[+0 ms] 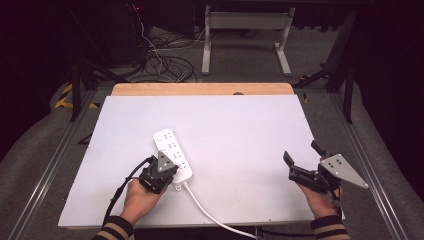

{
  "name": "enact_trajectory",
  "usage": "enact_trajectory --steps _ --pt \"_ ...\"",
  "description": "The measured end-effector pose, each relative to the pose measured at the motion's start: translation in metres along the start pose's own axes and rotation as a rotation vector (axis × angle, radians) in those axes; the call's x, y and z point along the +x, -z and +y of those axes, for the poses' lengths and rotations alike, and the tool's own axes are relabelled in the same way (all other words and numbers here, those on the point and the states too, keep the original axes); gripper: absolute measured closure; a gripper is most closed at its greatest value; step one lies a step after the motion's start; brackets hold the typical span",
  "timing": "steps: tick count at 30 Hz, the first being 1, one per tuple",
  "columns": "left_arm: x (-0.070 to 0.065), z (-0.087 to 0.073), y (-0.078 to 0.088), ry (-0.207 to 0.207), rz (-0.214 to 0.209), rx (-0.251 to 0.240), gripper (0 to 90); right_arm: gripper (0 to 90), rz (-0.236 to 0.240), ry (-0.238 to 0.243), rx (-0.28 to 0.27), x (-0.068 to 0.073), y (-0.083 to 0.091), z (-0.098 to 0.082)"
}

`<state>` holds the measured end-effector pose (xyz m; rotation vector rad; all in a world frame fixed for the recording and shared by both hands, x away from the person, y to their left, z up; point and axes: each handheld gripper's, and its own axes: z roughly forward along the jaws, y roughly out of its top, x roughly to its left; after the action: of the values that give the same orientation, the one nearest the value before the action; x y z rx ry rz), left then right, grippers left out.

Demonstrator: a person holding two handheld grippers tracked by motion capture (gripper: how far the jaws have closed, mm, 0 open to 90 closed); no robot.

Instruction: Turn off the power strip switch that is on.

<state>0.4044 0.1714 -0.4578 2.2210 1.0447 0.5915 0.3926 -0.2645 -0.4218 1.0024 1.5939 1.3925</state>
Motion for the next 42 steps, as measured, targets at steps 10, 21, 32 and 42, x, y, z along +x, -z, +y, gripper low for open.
enact_trajectory --steps 10,21,32,42 --pt "-0.0006 -0.0038 -0.0028 -0.015 0.012 -0.009 89.8 7.3 -0.001 0.008 0.011 0.0011 -0.0010 -0.0007" --pt "0.0029 -0.0022 -0.0035 0.003 -0.015 0.002 90.0 7.3 0.004 0.018 0.012 0.0037 -0.0008 -0.0001" --pt "0.0030 -0.0024 -0.0041 0.003 -0.018 0.006 90.0 7.3 0.006 0.016 0.008 0.0039 -0.0006 0.0005" --pt "0.0018 -0.0022 -0.0038 -0.022 -0.004 0.009 90.0 7.3 0.009 0.017 0.015 0.0046 -0.0014 0.0002"
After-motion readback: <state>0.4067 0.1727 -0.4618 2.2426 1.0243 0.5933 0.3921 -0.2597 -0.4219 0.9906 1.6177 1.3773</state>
